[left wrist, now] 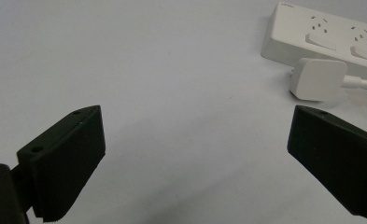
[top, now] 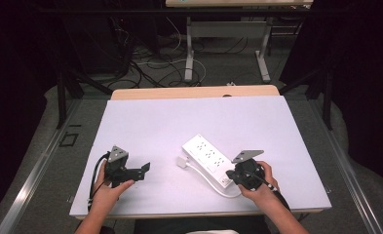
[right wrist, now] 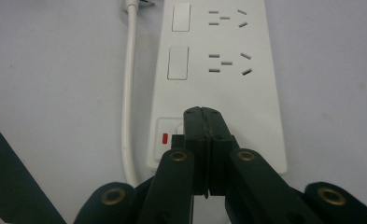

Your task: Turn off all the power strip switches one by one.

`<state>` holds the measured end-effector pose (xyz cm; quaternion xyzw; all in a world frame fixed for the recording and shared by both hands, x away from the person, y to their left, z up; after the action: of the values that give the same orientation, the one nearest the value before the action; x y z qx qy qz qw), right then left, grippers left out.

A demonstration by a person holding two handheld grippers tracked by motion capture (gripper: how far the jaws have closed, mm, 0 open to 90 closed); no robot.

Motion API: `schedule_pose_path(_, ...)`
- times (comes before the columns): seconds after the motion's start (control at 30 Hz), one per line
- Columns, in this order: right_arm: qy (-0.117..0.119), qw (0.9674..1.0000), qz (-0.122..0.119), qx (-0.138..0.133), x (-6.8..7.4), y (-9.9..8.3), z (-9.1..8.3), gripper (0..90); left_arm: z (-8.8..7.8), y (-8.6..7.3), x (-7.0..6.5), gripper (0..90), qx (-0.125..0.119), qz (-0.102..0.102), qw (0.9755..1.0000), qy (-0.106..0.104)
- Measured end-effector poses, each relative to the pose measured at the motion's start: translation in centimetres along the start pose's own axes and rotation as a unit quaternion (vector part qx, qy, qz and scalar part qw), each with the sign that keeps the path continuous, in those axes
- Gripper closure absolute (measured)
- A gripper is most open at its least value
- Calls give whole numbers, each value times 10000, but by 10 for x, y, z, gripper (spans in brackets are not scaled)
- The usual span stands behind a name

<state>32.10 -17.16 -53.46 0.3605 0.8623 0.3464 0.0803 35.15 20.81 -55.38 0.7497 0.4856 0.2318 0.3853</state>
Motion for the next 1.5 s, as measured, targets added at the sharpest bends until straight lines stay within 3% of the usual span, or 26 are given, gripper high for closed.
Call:
schedule_pose_path(0.5, 100, 9999, -7, 109, 3, -2, 12, 900, 0, 0, 0, 43, 15, -1, 10000, 9)
schedule_pose_path(1.13, 231, 9994, 128, 209, 2, -5, 15, 900, 1, -1, -2, 43, 45, -45, 10000, -17)
schedule_pose_path(1.33, 134, 9998, 37, 104, 2, -5, 15, 900, 1, -1, -2, 43, 49, -54, 10000, -22)
schedule_pose_path(1.43, 209, 9996, 201, -5, 1, -5, 13, 900, 0, -1, -1, 43, 90, -6, 9999, -45)
schedule_pose_path(1.5, 229, 9995, 227, -59, 1, -5, 14, 900, 1, -1, -1, 43, 46, -85, 9999, -33)
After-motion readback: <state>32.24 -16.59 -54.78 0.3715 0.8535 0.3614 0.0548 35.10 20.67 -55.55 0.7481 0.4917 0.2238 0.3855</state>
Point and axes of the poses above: each handheld gripper's, and its own axes: z roughly forward along the jaws, y roughly out of its top, x roughly to its left, the point moved 3 cm from there along z, roughly forward along the jaws, and after that the axes turned 6 degrees about y, right-handed, at the moved point
